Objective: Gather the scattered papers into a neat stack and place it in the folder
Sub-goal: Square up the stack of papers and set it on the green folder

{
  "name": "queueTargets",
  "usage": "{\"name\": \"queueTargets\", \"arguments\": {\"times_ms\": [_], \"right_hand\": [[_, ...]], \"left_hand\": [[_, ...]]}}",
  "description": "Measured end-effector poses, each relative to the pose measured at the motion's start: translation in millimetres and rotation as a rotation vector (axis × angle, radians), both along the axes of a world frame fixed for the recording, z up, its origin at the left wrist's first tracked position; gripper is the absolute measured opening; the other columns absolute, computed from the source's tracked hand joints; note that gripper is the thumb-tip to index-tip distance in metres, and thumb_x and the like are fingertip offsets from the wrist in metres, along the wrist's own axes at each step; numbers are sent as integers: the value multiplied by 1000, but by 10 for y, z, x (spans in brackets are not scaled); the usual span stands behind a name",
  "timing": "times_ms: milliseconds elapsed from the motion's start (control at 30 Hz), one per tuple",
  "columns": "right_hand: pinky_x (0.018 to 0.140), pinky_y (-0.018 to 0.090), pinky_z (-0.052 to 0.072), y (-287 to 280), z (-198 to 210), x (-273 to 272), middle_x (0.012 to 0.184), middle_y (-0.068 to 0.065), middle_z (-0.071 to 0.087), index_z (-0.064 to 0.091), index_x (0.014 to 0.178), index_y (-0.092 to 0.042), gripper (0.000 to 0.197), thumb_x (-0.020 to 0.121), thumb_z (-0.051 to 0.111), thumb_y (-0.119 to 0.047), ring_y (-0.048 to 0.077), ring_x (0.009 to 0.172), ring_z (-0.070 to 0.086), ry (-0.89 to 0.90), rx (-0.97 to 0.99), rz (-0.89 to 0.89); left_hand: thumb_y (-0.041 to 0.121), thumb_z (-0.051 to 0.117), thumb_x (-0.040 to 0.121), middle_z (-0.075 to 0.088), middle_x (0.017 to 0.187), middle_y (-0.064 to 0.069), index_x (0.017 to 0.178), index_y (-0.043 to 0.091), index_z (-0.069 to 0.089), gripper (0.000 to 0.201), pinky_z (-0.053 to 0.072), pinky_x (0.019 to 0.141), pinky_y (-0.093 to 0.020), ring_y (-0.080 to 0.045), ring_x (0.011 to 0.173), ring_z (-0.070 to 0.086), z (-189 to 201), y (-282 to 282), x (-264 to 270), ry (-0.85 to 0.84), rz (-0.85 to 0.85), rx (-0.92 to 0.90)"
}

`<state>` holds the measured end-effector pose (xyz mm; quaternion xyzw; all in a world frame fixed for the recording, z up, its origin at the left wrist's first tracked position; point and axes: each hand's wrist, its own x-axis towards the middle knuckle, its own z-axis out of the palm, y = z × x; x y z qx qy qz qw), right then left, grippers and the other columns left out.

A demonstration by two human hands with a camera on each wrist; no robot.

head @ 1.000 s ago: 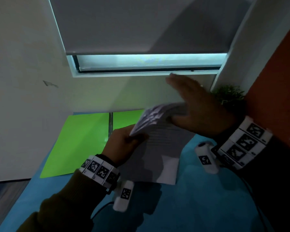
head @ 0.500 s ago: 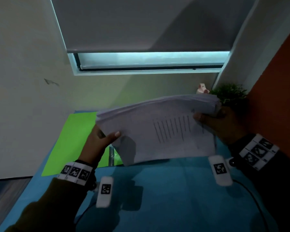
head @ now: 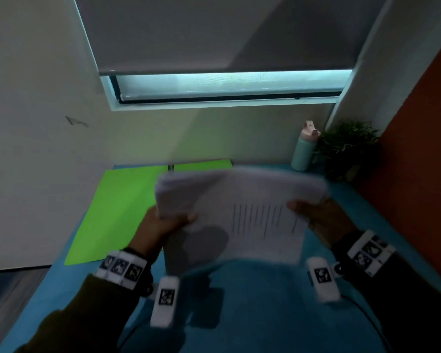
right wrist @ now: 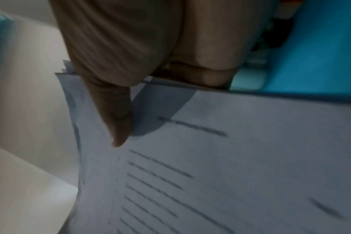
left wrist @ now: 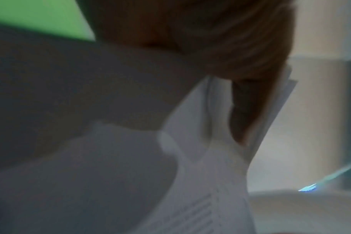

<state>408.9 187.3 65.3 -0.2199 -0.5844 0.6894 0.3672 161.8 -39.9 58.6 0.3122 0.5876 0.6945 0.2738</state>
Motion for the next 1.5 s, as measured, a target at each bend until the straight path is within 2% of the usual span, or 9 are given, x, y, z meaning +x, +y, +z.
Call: {"name": "queueTargets", "arguments": {"times_ms": [233,433,700,800,900,1033,1233,1400,1500], "right_hand": [[100,48,47,-79,-367,43,113,12,71,69,108,-15,86,32,97,-45,32,111,63,-131,-68,18],[90,33,54,32,-125,72,122,12,66,59,126,-8,95,42,96,-32,21,108,65,-20,-16,82],[90,35,53,-33,-371,132,101,4,75,77,89,-19,74,27,93,-56,24,100,69,-231,40,19],[67,15,54,-70,-100,129,97,7,76,73,88,-19,55,45,91,-47,7,82,72,-323,187,1],[65,21,57,-99,316,73,92,3,74,71,82,-23,14,71,81,-22,3,71,69,-433,387,-10],[74,38,54,-129,864,-61,82,0,74,75,84,-19,42,70,71,-59,11,80,68,-548,944,11],[67,38,49,-291,1407,-300,75,0,69,71,81,-13,32,83,60,-44,10,73,64,-488,1372,85],[83,35,49,-335,1479,-357,100,4,70,68,106,-18,30,84,59,-37,14,92,62,-376,1444,-6],[106,40,40,-203,1291,-221,140,3,45,31,147,-25,93,68,77,-46,18,127,45,-308,1295,-307]], "left_hand": [[52,97,17,79,88,-10,76,13,80,73,58,77,-40,-26,82,72,-334,12,73,-70,82,-118],[36,96,35,79,90,-6,82,19,81,52,60,73,-35,-19,80,73,-199,-28,55,26,60,4],[60,93,26,79,90,5,87,29,80,70,59,76,-34,-13,84,73,-105,-158,75,94,40,-40],[51,85,50,69,118,8,131,29,56,89,51,92,-27,-6,110,63,235,-191,-40,397,189,19],[55,81,63,50,144,4,151,25,30,106,33,109,-16,-4,136,44,667,-197,-12,846,224,33],[60,83,62,49,147,4,156,21,19,120,34,105,-12,1,130,45,932,88,284,1097,4,-147],[59,69,75,73,111,10,129,29,59,63,52,85,-31,-6,101,67,845,306,263,1010,139,-106],[36,75,81,70,76,18,88,26,71,13,45,67,-13,22,75,54,800,262,234,883,66,-29],[31,78,78,74,73,9,76,20,72,12,53,65,-30,4,67,60,659,248,190,591,134,-27]]}}
